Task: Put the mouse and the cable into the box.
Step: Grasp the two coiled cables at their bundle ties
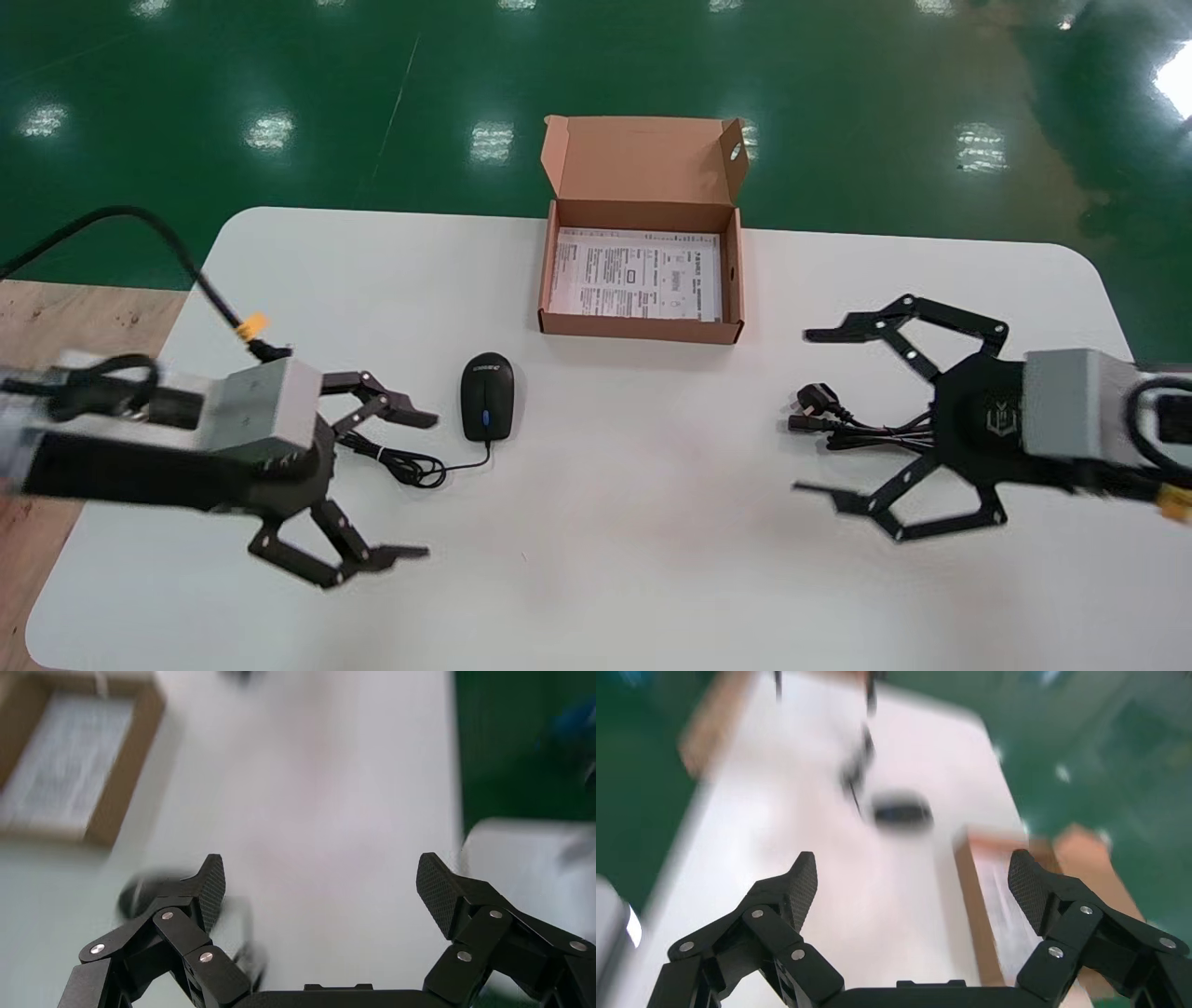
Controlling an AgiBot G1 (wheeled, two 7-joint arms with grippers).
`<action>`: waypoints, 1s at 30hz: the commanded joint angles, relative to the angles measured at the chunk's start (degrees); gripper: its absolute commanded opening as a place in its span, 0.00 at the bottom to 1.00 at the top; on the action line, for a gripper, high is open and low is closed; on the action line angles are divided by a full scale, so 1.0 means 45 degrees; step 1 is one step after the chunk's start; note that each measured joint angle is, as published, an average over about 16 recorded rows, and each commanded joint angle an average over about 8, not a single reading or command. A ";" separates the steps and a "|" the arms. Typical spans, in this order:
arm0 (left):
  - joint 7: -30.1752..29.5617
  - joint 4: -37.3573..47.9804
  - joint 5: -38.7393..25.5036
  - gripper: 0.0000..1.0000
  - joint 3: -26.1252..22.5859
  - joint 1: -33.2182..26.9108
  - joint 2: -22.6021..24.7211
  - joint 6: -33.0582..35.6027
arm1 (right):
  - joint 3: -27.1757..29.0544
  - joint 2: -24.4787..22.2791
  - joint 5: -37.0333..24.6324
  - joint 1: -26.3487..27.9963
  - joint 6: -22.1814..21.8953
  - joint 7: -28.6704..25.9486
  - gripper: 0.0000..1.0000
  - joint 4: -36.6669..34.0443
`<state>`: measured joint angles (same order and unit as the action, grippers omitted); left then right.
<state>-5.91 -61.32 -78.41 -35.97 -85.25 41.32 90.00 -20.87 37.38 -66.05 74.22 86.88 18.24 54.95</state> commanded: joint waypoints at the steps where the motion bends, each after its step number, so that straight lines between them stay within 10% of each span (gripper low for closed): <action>1: 0.0421 0.0711 -0.1199 1.00 -0.0638 -0.0786 0.0389 -0.0016 | -0.0335 0.0170 -0.1205 0.0597 -0.0048 0.1370 1.00 -0.1141; 11: 0.4294 0.6230 -0.4520 1.00 -0.2588 -0.2735 0.2908 -0.0691 | -0.1692 0.1383 -0.4480 0.2557 -0.0986 0.5410 1.00 -0.5562; 28: 0.8421 1.1655 -0.5235 1.00 -0.2930 -0.3753 0.4621 -0.2535 | -0.2427 0.3086 -0.5937 0.4090 -0.2683 0.8349 1.00 -0.9910; 30: 0.8639 1.1949 -0.5263 1.00 -0.2947 -0.3802 0.4709 -0.2651 | -0.2488 0.3207 -0.6046 0.4156 -0.2828 0.8495 0.80 -1.0177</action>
<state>32.39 -8.15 -102.15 -49.29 -102.31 62.40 78.35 -31.98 51.58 -93.15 92.80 74.23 56.05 9.63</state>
